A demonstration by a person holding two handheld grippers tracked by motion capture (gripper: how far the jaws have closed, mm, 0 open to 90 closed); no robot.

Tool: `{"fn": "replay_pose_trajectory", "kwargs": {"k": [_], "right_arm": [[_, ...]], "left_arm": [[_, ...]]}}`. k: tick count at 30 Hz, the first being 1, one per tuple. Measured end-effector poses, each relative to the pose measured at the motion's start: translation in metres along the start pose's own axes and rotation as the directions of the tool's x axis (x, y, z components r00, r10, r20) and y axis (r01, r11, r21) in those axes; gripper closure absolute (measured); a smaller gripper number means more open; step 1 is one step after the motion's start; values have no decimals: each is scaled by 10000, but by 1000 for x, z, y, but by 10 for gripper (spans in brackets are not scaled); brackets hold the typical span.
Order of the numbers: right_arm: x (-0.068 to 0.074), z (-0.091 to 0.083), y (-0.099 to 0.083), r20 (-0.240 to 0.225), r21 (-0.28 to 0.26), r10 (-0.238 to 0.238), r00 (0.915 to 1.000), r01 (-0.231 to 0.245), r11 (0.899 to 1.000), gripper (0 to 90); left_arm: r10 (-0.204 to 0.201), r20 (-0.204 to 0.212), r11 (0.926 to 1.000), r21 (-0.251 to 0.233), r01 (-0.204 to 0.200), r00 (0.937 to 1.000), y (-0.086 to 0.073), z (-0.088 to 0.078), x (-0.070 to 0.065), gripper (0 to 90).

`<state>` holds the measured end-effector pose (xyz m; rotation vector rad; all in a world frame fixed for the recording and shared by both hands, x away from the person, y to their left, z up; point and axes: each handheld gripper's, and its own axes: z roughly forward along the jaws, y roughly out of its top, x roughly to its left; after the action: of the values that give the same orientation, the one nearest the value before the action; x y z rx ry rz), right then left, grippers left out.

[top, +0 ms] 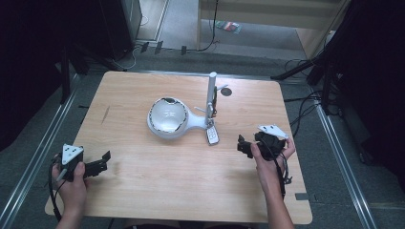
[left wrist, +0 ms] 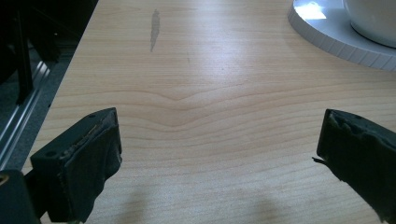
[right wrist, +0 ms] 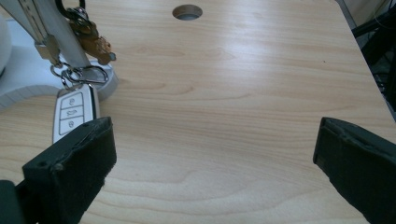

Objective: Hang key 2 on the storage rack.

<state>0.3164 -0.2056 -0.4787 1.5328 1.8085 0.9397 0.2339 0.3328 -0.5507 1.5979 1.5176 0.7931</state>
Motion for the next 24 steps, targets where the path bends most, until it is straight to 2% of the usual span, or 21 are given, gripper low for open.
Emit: {"fn": "replay_pose_trajectory", "kwargs": {"k": [6, 19, 24], "right_arm": [[-11, -1, -13, 153, 160, 159, 9998, -162, 9997, 0], [-34, -7, -39, 459, 54, 411, 9981, -413, 9991, 0], [-47, -12, -51, 667, 4, 551, 9963, -553, 9985, 0]], "left_arm": [[14, -5, 10000, -8, -14, 10000, 0, 0, 0, 1], [-24, -19, 10000, -19, 24, 10000, 0, 0, 0, 1], [-1, -50, 10000, -59, 1, 10000, 0, 0, 0, 1]]}}
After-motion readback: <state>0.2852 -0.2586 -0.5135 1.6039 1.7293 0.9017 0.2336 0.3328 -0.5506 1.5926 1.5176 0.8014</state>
